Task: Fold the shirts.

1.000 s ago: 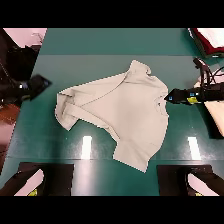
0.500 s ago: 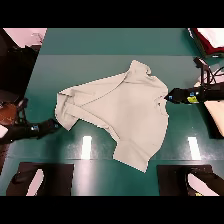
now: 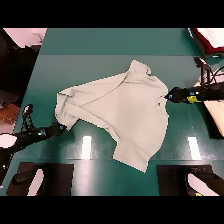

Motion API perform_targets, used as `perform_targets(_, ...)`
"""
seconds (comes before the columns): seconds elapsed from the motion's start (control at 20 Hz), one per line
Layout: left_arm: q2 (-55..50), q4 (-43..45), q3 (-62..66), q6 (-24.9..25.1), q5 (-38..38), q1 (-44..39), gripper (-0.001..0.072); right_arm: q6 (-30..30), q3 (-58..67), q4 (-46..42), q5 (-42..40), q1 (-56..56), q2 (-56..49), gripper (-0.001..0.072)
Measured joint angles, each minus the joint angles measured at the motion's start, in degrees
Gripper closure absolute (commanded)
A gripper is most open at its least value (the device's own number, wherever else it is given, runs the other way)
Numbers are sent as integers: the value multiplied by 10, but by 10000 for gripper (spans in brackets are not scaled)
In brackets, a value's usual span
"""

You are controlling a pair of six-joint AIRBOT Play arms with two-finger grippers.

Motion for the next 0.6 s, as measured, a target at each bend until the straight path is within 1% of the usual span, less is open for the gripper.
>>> perform_targets(0.2,-1,-13,-8,30,17,0,98,0,0,0,-1,0,0,159)
perform_targets(0.4,-18,-21,-15,62,17,0,98,0,0,0,-1,0,0,159)
perform_targets(0.6,-35,-46,-17,96,22,0,99,1,0,1,-1,0,0,159)
